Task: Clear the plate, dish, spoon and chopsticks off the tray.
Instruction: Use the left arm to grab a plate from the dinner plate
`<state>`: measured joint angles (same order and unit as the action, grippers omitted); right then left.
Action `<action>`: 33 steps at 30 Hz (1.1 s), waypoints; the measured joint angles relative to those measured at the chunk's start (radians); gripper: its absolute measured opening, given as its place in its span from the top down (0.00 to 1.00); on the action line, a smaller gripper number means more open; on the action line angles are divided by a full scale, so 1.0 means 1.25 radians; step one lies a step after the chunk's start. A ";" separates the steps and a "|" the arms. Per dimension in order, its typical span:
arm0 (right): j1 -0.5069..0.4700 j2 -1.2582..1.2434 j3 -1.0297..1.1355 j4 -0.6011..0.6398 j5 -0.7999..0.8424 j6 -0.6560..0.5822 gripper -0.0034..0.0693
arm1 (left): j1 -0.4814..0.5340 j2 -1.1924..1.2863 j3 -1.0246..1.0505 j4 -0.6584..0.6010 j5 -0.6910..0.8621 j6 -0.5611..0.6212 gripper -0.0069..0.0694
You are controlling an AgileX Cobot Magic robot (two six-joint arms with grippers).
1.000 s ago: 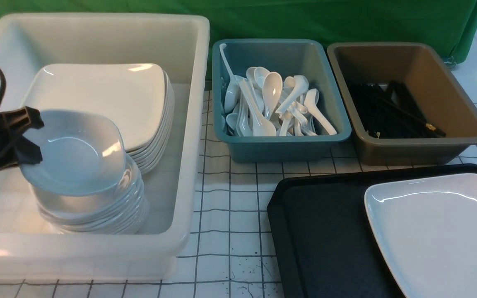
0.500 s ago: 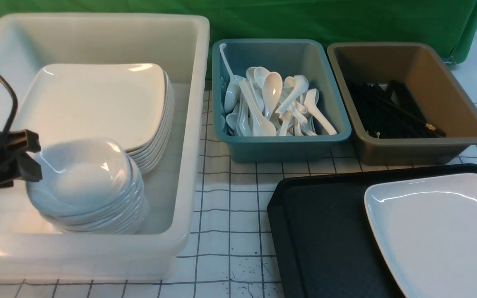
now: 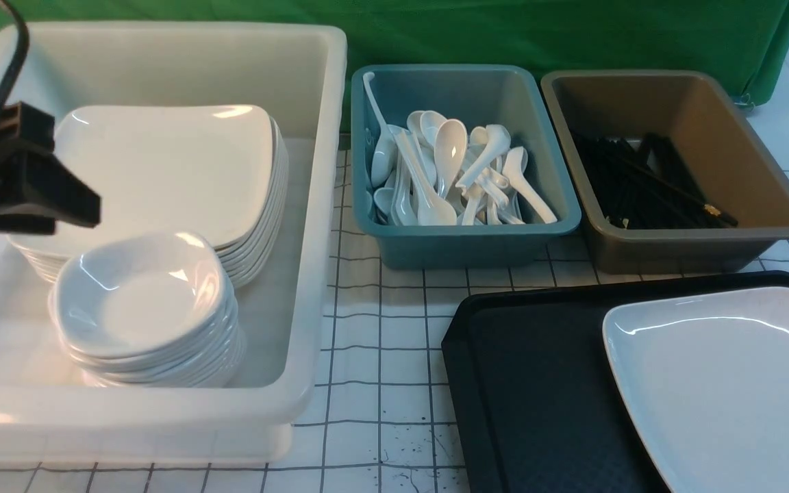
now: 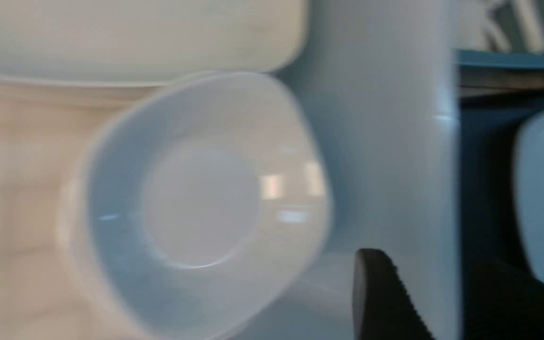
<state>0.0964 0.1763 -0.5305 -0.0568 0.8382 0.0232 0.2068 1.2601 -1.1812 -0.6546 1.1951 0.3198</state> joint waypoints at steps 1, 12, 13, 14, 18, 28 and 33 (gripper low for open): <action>0.000 0.000 0.000 0.000 -0.002 0.000 0.62 | -0.005 0.000 0.002 -0.051 0.008 0.035 0.66; 0.000 0.000 0.000 0.000 -0.037 0.000 0.62 | -0.319 0.028 0.088 -0.134 -0.088 0.033 0.92; 0.000 0.000 0.000 0.000 -0.037 0.000 0.62 | -0.387 0.050 0.086 -0.134 -0.094 0.024 0.92; 0.000 0.000 0.000 0.000 -0.037 0.000 0.62 | -0.424 0.068 0.083 -0.134 -0.100 0.017 0.92; 0.000 0.000 0.000 0.000 -0.036 0.000 0.62 | -0.590 0.160 0.052 -0.136 -0.162 -0.008 0.91; 0.000 0.000 0.000 0.000 0.026 0.000 0.62 | -0.814 0.400 0.040 -0.180 -0.465 -0.145 0.88; 0.000 0.000 0.000 0.000 0.061 0.000 0.62 | -0.868 0.492 0.031 -0.235 -0.513 -0.178 0.79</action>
<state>0.0964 0.1763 -0.5305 -0.0568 0.9148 0.0232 -0.8782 1.8749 -1.1424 -0.9489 0.5535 0.0968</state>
